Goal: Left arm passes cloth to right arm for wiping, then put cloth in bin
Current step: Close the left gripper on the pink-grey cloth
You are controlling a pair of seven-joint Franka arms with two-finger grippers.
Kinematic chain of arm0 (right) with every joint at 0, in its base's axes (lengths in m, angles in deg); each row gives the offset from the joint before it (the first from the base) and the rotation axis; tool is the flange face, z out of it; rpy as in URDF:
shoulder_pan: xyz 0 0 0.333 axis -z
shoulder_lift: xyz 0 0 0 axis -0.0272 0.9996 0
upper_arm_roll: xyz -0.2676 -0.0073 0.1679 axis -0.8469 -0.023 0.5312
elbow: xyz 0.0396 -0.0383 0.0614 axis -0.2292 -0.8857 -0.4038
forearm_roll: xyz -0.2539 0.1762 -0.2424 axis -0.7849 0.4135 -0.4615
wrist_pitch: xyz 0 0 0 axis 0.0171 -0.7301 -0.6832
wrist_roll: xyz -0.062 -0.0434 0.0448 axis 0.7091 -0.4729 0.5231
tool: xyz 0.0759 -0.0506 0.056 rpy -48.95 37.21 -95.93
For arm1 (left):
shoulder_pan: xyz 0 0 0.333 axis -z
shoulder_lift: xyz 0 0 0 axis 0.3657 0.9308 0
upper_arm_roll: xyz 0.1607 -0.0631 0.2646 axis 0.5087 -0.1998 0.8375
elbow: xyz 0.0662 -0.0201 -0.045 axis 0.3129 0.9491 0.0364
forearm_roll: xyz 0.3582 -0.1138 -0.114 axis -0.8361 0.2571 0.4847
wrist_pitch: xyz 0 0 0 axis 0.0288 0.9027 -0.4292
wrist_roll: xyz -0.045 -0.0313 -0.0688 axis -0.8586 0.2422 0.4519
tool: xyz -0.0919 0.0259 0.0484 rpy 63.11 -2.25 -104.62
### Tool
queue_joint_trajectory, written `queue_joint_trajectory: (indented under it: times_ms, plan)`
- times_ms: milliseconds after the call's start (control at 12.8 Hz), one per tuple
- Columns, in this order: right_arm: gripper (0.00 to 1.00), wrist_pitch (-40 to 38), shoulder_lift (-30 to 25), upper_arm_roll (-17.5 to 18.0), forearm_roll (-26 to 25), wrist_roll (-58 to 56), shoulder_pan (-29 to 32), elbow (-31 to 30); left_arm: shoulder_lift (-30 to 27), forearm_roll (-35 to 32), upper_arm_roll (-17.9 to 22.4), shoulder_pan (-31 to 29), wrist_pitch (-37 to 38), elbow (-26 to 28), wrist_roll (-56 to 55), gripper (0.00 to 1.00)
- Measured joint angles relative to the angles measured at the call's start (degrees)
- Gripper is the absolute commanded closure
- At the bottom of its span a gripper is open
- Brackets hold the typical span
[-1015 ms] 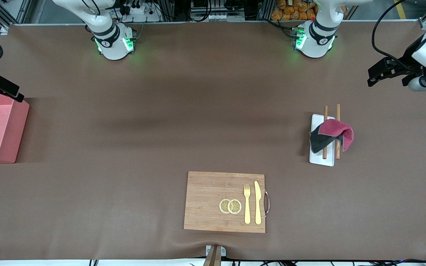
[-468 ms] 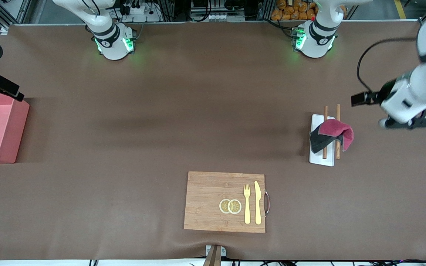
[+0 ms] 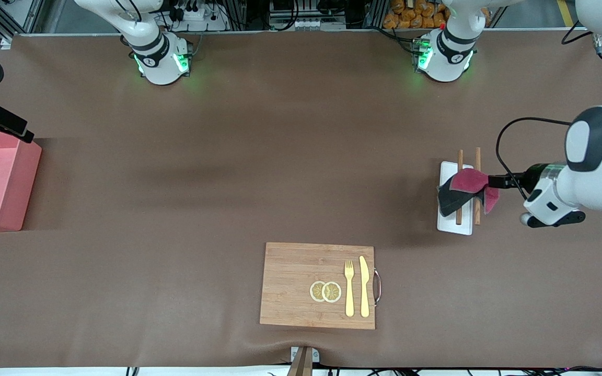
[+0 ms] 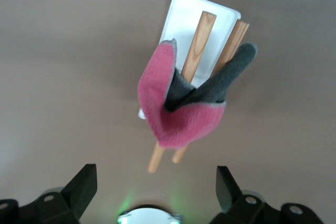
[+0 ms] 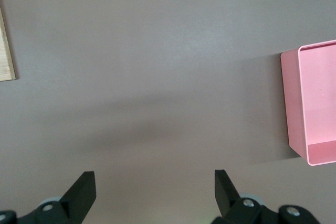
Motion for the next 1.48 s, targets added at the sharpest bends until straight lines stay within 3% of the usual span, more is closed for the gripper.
queue_joint_trajectory:
  times_ms: [156,468,546,624,702,780,1483]
  plan:
    - [0.0,-0.05,0.0,-0.02,0.0,0.01,0.07,-0.02,1.41,4.04,0.0,-2.67,-0.8,0.54,0.0,0.0]
    - [0.0,-0.76,0.0,-0.05,0.0,0.03,0.58,-0.04,3.89,5.08,-0.42,-3.37,-1.14,1.14,0.07,0.0]
    - [0.0,-0.79,0.0,-0.08,0.0,0.03,0.72,-0.04,4.29,5.08,-0.69,-3.2,-1.15,1.68,0.07,0.1]
    - [0.0,-0.82,0.0,-0.12,0.0,0.03,0.82,-0.05,4.55,5.08,-0.84,-3.07,-1.27,2.17,0.07,0.61]
    - [0.0,-0.89,0.0,-0.16,0.0,0.03,0.9,-0.05,4.7,5.08,-0.86,-2.98,-1.35,2.39,0.08,0.87]
    - [0.0,-0.94,0.0,-0.21,0.0,0.03,0.95,-0.05,4.72,5.08,-0.86,-2.97,-1.36,2.41,0.12,1.0]
    - [0.0,-1.19,0.36,-0.31,0.0,0.03,0.98,-0.18,4.39,3.95,-1.06,-1.91,-1.83,0.56,0.29,1.0]
